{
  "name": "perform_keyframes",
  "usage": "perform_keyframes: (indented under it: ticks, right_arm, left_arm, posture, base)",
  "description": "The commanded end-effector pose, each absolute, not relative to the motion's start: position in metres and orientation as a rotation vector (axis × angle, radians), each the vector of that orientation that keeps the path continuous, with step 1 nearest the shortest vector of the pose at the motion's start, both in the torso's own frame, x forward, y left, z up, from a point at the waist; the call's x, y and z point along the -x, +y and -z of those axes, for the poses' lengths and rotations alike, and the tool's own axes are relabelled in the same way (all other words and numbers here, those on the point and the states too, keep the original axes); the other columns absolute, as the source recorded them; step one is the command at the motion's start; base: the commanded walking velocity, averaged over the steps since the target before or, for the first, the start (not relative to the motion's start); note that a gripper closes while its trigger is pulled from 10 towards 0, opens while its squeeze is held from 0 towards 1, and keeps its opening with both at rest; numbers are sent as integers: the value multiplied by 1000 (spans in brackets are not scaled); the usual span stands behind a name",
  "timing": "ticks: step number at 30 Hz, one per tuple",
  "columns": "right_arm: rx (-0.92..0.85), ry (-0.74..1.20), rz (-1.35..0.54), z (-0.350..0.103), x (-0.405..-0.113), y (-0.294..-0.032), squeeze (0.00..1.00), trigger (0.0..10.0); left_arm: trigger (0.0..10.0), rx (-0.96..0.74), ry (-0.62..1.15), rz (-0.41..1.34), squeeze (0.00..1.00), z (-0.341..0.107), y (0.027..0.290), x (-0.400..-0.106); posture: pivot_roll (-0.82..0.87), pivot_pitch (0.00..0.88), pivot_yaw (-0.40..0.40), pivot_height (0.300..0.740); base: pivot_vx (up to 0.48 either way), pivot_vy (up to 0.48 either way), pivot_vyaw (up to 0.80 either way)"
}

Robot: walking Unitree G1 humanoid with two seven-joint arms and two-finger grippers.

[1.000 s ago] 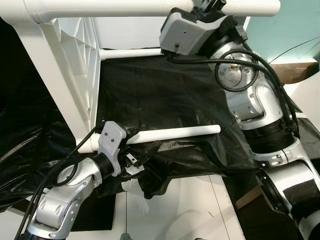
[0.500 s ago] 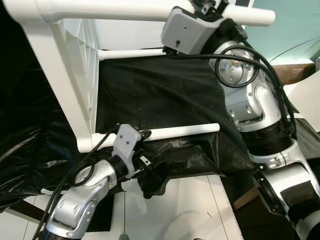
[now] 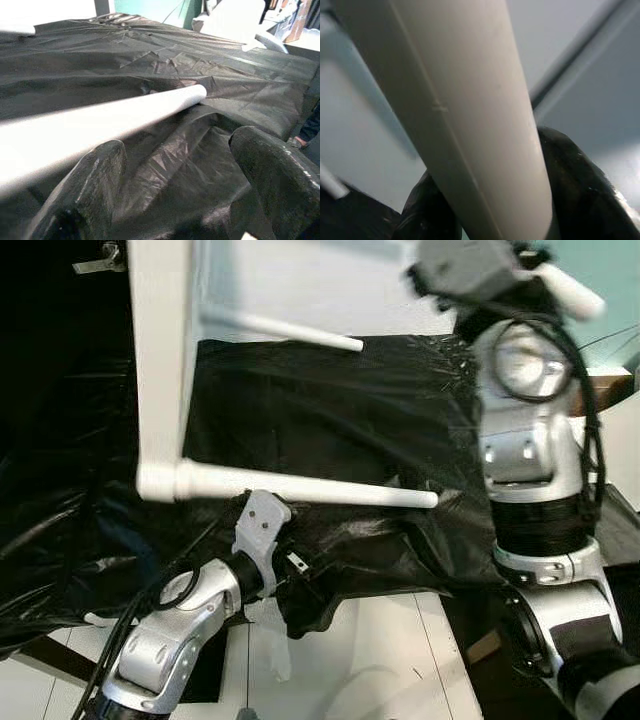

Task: Building children table

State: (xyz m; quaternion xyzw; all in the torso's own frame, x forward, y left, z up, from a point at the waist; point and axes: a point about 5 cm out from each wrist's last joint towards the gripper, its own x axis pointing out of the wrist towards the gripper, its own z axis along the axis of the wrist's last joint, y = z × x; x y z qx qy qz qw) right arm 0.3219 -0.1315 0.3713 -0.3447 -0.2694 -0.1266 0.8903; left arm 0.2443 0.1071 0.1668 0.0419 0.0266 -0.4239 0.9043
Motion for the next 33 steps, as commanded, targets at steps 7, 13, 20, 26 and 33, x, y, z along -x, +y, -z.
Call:
perform_keyframes:
  ticks: [7,13,20,26,33]
  right_arm:
    - [260,-445,355,-346,-318,-171,0,10000]
    - [152,-352,369,-311,-323,-186,0,10000]
    - [108,-334,331,-295,-326,-185,0,10000]
    - [11,-345,169,-255,-322,-168,0,10000]
    - [-11,-332,144,-234,-314,-167,31,10000]
  left_arm:
    - [10000,-110,65,817,0,-168,117,-253]
    - [10000,-106,63,805,0,-169,119,-252]
    - [10000,-95,49,780,0,-172,120,-254]
    - [10000,-98,47,757,0,-174,124,-254]
    - [10000,-100,42,759,0,-177,124,-254]
  posture:
    - [-51,46,23,740]
    - [-45,58,28,740]
    - [-31,61,30,740]
    - [-19,72,31,740]
    - [-19,71,47,740]
  base:
    - [0,0,0]
    - [0,0,0]
    - [0,0,0]
    - [0,0,0]
    - [0,0,0]
